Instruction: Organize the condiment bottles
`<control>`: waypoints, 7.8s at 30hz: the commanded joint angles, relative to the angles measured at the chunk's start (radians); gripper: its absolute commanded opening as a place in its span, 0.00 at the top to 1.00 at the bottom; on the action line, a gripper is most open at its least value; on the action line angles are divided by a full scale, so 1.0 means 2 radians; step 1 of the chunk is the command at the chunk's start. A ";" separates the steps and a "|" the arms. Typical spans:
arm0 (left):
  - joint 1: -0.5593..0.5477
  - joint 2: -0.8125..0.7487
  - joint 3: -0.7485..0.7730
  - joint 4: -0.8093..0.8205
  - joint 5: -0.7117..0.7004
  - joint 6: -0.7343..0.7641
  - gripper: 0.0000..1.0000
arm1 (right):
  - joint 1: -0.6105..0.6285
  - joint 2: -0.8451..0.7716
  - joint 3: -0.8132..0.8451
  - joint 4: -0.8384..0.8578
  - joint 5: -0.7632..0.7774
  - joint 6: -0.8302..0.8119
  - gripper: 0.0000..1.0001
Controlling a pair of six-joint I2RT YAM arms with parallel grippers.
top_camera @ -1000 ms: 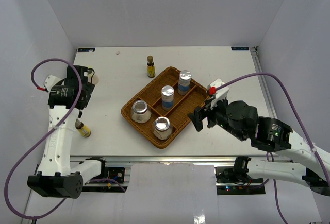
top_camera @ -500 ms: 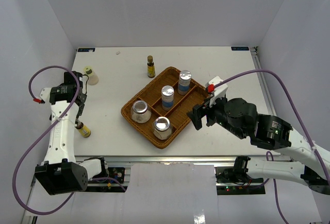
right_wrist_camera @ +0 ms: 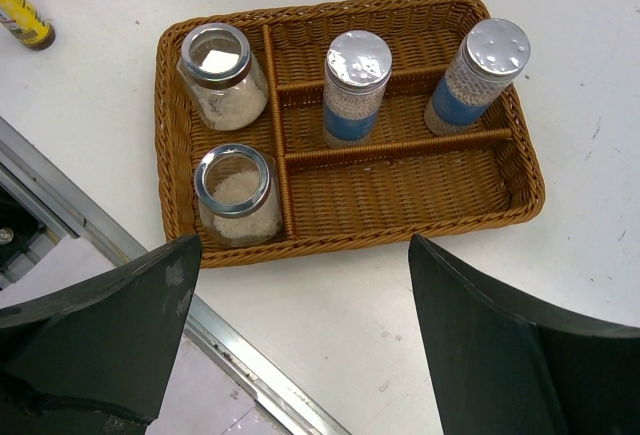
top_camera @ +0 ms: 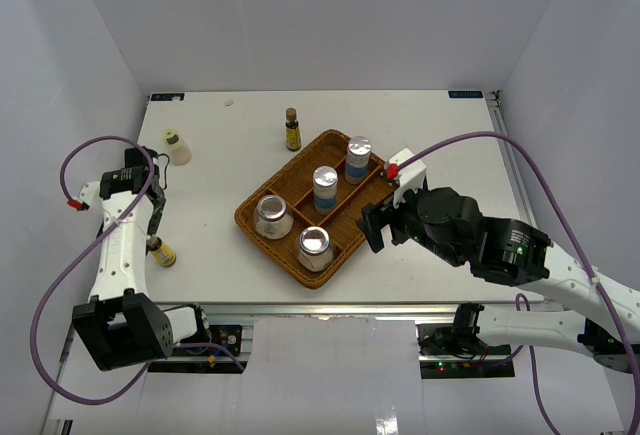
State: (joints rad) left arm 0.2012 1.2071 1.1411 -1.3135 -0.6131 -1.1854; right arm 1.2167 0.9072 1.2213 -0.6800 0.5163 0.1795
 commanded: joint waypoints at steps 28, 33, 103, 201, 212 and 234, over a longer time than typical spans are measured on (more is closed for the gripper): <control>0.004 0.042 -0.036 0.046 -0.030 0.001 0.72 | -0.002 -0.039 -0.018 0.012 0.019 0.003 0.10; 0.004 0.040 -0.031 0.037 -0.040 0.004 0.97 | -0.001 -0.034 -0.019 0.015 0.018 0.002 0.10; -0.388 0.291 0.224 0.320 0.220 0.425 0.45 | -0.002 -0.091 -0.059 0.041 0.092 -0.012 0.10; -0.377 0.423 0.585 0.229 0.214 0.528 1.00 | -0.002 -0.138 -0.078 0.061 0.174 -0.031 0.10; -0.407 0.424 0.581 0.231 0.204 0.536 1.00 | -0.002 -0.125 -0.075 0.065 0.156 -0.022 0.10; -0.407 0.443 0.460 0.304 0.240 0.524 0.91 | -0.002 -0.143 -0.077 0.055 0.158 -0.021 0.10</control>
State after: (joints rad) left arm -0.6155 2.1418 2.0688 -0.7762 -0.1581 -0.1302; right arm 1.2129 0.6362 1.0397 -0.5815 0.8157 0.1249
